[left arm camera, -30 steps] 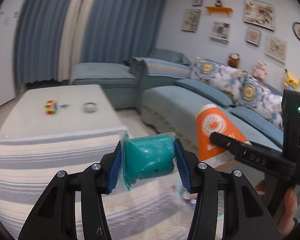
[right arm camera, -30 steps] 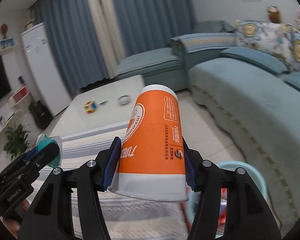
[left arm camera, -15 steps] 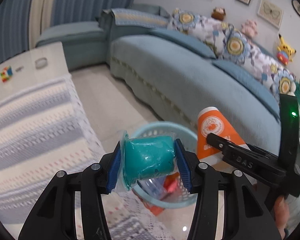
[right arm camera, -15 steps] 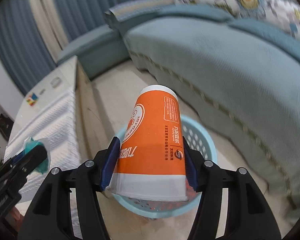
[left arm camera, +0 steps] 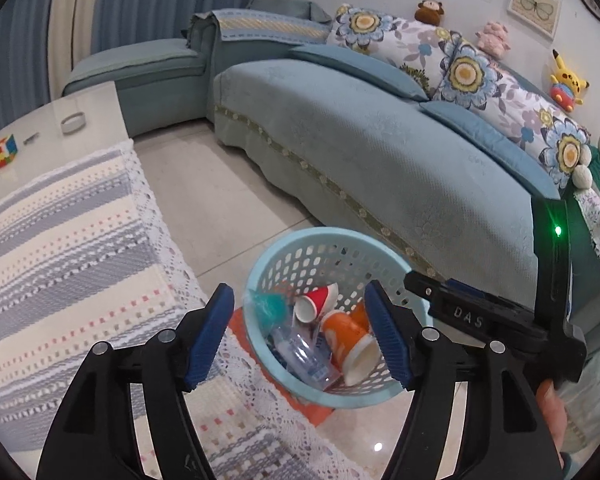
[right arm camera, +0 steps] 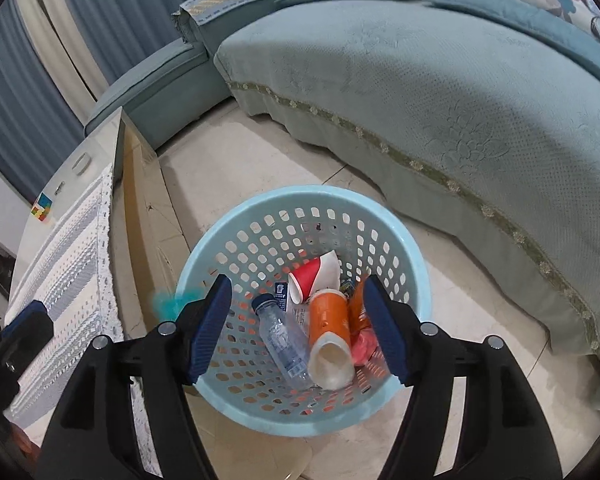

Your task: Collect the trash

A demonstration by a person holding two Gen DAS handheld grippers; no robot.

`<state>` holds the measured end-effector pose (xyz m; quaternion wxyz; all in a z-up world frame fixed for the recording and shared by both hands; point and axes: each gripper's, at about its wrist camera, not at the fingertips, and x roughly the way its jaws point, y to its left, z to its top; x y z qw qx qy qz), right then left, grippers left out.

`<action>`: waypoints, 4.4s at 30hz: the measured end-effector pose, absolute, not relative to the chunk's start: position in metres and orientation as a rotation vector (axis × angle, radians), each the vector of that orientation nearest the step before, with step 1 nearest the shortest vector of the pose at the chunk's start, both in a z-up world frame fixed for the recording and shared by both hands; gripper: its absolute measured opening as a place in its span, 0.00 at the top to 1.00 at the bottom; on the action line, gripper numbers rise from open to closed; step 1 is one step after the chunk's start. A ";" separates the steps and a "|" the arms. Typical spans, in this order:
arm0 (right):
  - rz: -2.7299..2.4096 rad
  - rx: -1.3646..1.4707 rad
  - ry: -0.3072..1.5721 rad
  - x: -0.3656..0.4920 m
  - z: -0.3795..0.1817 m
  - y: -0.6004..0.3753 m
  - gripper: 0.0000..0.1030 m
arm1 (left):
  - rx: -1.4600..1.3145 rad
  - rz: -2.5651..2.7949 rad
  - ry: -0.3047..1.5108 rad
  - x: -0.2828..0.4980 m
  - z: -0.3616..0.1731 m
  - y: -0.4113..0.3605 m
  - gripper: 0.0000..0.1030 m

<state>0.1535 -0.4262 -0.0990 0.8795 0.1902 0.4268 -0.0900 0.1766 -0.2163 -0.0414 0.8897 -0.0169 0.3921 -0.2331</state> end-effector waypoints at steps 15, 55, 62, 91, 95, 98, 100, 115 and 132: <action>-0.295 0.277 0.676 0.043 0.009 -0.326 0.37 | -0.036 -0.249 0.574 0.051 0.039 -0.121 0.20; -0.257 0.101 0.506 -0.003 -0.018 -0.257 0.37 | -0.013 -0.119 0.431 0.014 0.015 -0.083 0.16; -0.251 0.076 0.505 -0.001 -0.017 -0.252 0.33 | -0.018 -0.117 0.429 0.016 0.014 -0.081 0.16; -0.252 0.106 0.509 -0.002 -0.018 -0.258 0.33 | -0.024 -0.121 0.425 0.015 0.014 -0.080 0.16; -0.251 0.119 0.509 -0.003 -0.017 -0.260 0.33 | -0.023 -0.121 0.424 0.015 0.014 -0.080 0.16; -0.250 0.119 0.510 -0.003 -0.017 -0.261 0.33 | -0.025 -0.121 0.425 0.015 0.014 -0.080 0.16; -0.250 0.118 0.510 -0.003 -0.017 -0.261 0.33 | -0.024 -0.120 0.425 0.015 0.014 -0.080 0.16; -0.247 0.114 0.519 0.000 -0.019 -0.261 0.33 | -0.022 -0.119 0.424 0.015 0.014 -0.080 0.16; -0.250 0.116 0.526 0.001 -0.020 -0.261 0.32 | -0.034 -0.117 0.423 0.015 0.016 -0.078 0.16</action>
